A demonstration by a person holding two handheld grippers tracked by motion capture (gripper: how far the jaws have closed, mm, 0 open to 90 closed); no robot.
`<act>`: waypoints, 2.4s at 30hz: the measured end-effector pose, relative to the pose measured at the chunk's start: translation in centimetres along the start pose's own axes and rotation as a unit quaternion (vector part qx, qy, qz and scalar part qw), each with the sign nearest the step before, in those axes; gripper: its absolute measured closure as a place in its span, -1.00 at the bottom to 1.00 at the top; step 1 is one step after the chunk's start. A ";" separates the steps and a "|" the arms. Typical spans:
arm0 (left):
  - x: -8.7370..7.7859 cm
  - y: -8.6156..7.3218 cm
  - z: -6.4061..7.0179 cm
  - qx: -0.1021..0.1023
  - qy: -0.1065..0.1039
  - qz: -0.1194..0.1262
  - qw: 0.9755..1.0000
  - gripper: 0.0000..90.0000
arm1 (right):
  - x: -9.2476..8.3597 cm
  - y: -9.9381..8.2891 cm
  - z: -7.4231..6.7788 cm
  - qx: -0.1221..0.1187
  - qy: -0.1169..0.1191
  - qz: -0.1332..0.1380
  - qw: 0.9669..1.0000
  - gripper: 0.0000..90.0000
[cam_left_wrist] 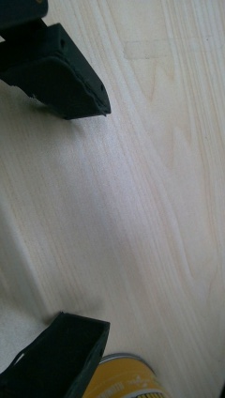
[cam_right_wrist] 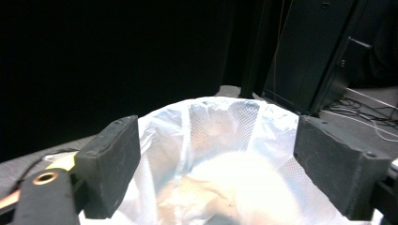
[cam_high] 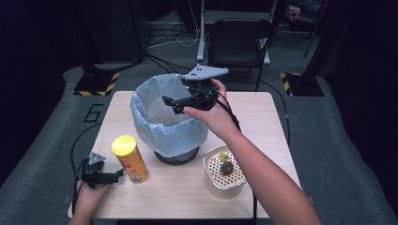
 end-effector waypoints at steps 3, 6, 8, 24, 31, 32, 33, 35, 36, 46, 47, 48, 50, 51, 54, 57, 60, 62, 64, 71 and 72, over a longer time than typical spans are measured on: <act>-0.5 0.0 -0.2 -0.004 -0.008 -0.001 1.000 -0.94 | -1.8 -0.6 0.4 0.014 0.008 0.011 1.000 -0.52; -0.5 -0.1 -0.3 -0.021 -0.011 0.012 1.000 -0.89 | -2.6 -1.3 0.9 0.006 -0.003 0.014 1.000 -0.43; -0.6 0.0 -0.3 -0.024 -0.013 0.012 1.000 -0.89 | -2.8 -1.6 1.1 -0.003 -0.012 0.012 1.000 -0.43; -2.9 1.4 0.3 -0.029 -0.034 0.044 0.998 -0.84 | -6.9 -6.0 2.0 -0.012 -0.047 0.012 0.999 -0.52; -4.3 1.8 0.8 -0.029 -0.045 0.067 0.996 -0.84 | -9.1 -7.6 2.8 -0.011 -0.063 0.017 0.998 -0.55; -4.3 1.8 0.8 -0.029 -0.045 0.067 0.996 -0.84 | -9.5 -8.0 2.9 -0.011 -0.070 0.013 0.997 -0.55; -4.5 1.9 0.8 -0.024 -0.045 0.067 0.996 -0.84 | -9.5 -8.0 2.9 -0.011 -0.070 0.013 0.997 -0.55; -4.9 2.1 1.1 -0.023 -0.052 0.072 0.996 -0.84 | -10.1 -8.6 3.0 -0.004 -0.077 0.008 0.997 -0.55; -5.2 2.3 1.3 -0.024 -0.055 0.079 0.995 -0.83 | -10.8 -9.4 3.2 0.008 -0.081 0.010 0.997 -0.55; -6.5 3.8 2.4 -0.019 -0.066 0.078 0.995 -0.68 | -13.9 -13.4 5.3 0.075 -0.138 0.022 0.987 -0.54; -6.6 4.0 2.5 -0.017 -0.067 0.080 0.994 -0.68 | -14.0 -13.7 5.6 0.076 -0.149 0.019 0.986 -0.54; -6.7 4.0 2.5 -0.017 -0.070 0.075 0.995 -0.69 | -14.2 -14.0 5.9 0.068 -0.158 0.012 0.985 -0.54; -7.0 4.0 2.7 -0.020 -0.083 0.080 0.993 -0.69 | -14.7 -14.3 6.2 0.066 -0.168 0.006 0.984 -0.54; -7.2 3.9 2.9 -0.020 -0.087 0.085 0.992 -0.69 | -14.9 -14.3 6.3 0.065 -0.169 0.008 0.983 -0.54; -7.6 3.8 3.2 -0.014 -0.091 0.083 0.992 -0.70 | -15.4 -14.3 6.3 0.056 -0.176 0.006 0.983 -0.54; -8.3 3.4 3.8 -0.003 -0.102 0.080 0.992 -0.75 | -16.0 -14.2 6.4 0.049 -0.184 0.013 0.982 -0.54; -8.5 3.1 4.3 0.000 -0.113 0.089 0.990 -0.77 | -16.1 -14.2 6.4 0.047 -0.185 0.010 0.981 -0.54; -8.5 3.0 4.5 0.001 -0.113 0.093 0.989 -0.78 | -16.0 -14.3 6.4 0.049 -0.186 0.008 0.981 -0.54; -8.5 2.9 4.7 0.006 -0.127 0.096 0.987 -0.78 | -15.7 -14.5 6.5 0.054 -0.182 0.006 0.982 -0.54; -8.0 2.8 5.8 0.033 -0.161 0.094 0.982 -0.84 | -15.2 -15.1 7.1 0.060 -0.183 -0.001 0.981 -0.54; -7.8 2.9 6.3 0.036 -0.164 0.097 0.981 -0.84 | -15.2 -15.1 7.1 0.060 -0.183 -0.001 0.981 -0.54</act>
Point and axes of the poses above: each handheld gripper's, and its own axes: x roughly forward along the jaws, y roughly out of its top, z roughly to its right, the point moved 2 cm from there along x, roughly forward along the jaws, and after that the axes turned 7 degrees about -y, right-handed, at the moved point
